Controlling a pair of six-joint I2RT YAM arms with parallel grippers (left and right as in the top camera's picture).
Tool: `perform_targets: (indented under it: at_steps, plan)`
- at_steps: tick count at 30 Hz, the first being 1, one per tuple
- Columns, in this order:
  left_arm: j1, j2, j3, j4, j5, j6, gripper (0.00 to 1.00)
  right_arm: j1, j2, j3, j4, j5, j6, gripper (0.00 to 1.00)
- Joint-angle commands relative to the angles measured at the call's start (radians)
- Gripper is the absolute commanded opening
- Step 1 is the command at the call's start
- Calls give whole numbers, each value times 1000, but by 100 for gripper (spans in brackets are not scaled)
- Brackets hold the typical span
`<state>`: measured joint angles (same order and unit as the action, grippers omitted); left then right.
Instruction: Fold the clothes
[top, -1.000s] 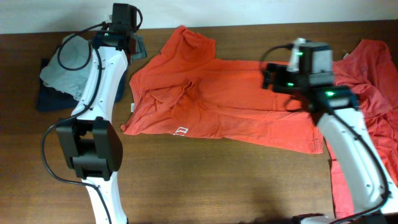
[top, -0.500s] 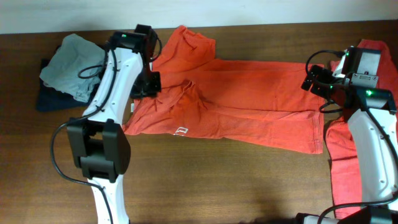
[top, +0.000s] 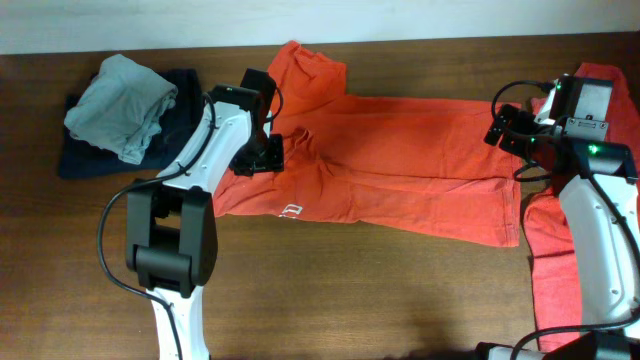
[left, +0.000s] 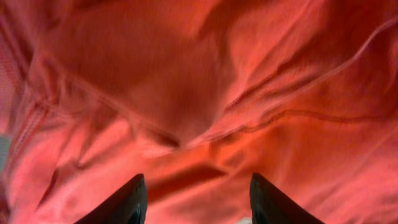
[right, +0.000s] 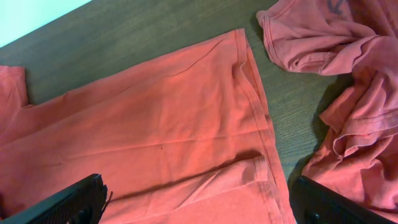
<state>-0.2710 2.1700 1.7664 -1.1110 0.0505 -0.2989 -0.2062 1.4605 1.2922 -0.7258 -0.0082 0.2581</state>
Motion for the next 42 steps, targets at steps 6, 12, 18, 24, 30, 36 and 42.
perform_targets:
  at_steps: [6, 12, 18, 24, 30, 36, 42]
  plan:
    - [0, -20, -18, 80, -66, 8, 57, -5, 6, 2, 3, 1, 2, 98]
    - [0, -15, -18, 94, -66, 8, 57, -5, 6, 2, 3, 1, 2, 99]
    - [0, 20, -19, 93, -66, 8, 56, -5, 6, 2, 3, 2, 2, 99]
    - [0, 31, -19, 97, -66, 8, 25, -5, 6, 2, 3, 1, 2, 99]
    - [0, 31, -19, 92, -66, 8, 37, -5, 6, 2, 3, 1, 2, 99]
    - [0, 41, -19, 97, -77, 8, 38, -5, 6, 2, 3, 1, 2, 99]
    - [0, 42, -22, 98, -77, 8, 37, -5, 6, 2, 3, 1, 2, 99]
